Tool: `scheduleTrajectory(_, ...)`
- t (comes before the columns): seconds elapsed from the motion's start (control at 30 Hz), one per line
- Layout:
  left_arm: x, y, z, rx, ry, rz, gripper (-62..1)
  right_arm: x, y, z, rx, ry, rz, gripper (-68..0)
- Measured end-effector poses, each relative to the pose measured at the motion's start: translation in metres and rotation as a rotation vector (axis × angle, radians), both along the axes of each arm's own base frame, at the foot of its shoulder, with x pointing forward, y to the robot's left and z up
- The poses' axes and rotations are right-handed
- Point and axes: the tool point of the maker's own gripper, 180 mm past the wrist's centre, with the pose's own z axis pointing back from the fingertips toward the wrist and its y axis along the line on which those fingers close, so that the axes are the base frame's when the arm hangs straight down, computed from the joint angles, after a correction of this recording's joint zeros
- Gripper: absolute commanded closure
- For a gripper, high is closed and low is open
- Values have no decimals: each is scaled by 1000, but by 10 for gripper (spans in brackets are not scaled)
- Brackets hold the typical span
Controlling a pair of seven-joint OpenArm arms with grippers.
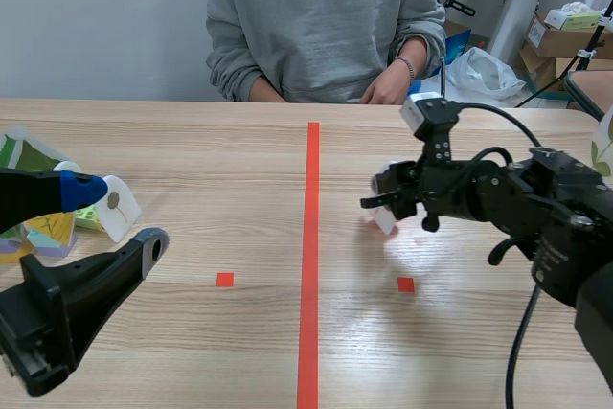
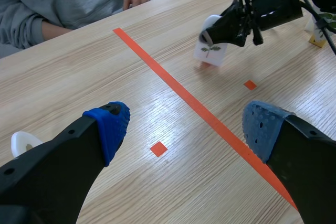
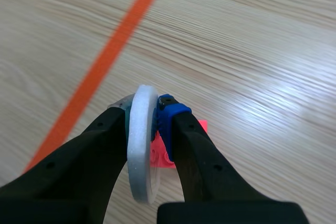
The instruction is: Do the leaf sorting experiment
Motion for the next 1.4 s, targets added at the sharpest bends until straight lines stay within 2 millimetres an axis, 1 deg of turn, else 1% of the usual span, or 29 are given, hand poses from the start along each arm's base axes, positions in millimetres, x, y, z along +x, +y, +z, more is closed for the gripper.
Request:
scheduleTrajectory(0.13, 0, 0, 0, 0, 0, 0, -467, -5, -43, -8, -30, 25, -95, -22)
scheduleTrajectory(0.3, 0, 0, 0, 0, 0, 0, -467, -15, -84, -12, -61, 36, -172, -22)
scheduleTrajectory(0.47, 0, 0, 1, -2, -3, 0, -467, -26, -117, -15, -61, 48, -245, -22)
scheduleTrajectory(0.63, 0, 0, 1, -2, -3, 0, -467, -35, -141, -16, -58, 52, -306, -22)
scheduleTrajectory(0.8, 0, 0, 1, -2, -3, 0, -467, -41, -158, -17, -66, 55, -343, -22)
scheduleTrajectory(0.93, 0, 0, 1, -3, -3, 0, -467, -42, -163, -16, -74, 53, -348, -34)
scheduleTrajectory(1.03, 0, 0, 1, -2, -3, 0, -467, -41, -162, -15, -72, 45, -349, -96)
scheduleTrajectory(1.27, 0, 0, 1, -2, -3, 0, -467, -41, -163, -14, -70, 37, -350, -267)
scheduleTrajectory(1.4, 0, 0, 1, -2, -3, 0, -467, -40, -163, -14, -70, 37, -350, -337)
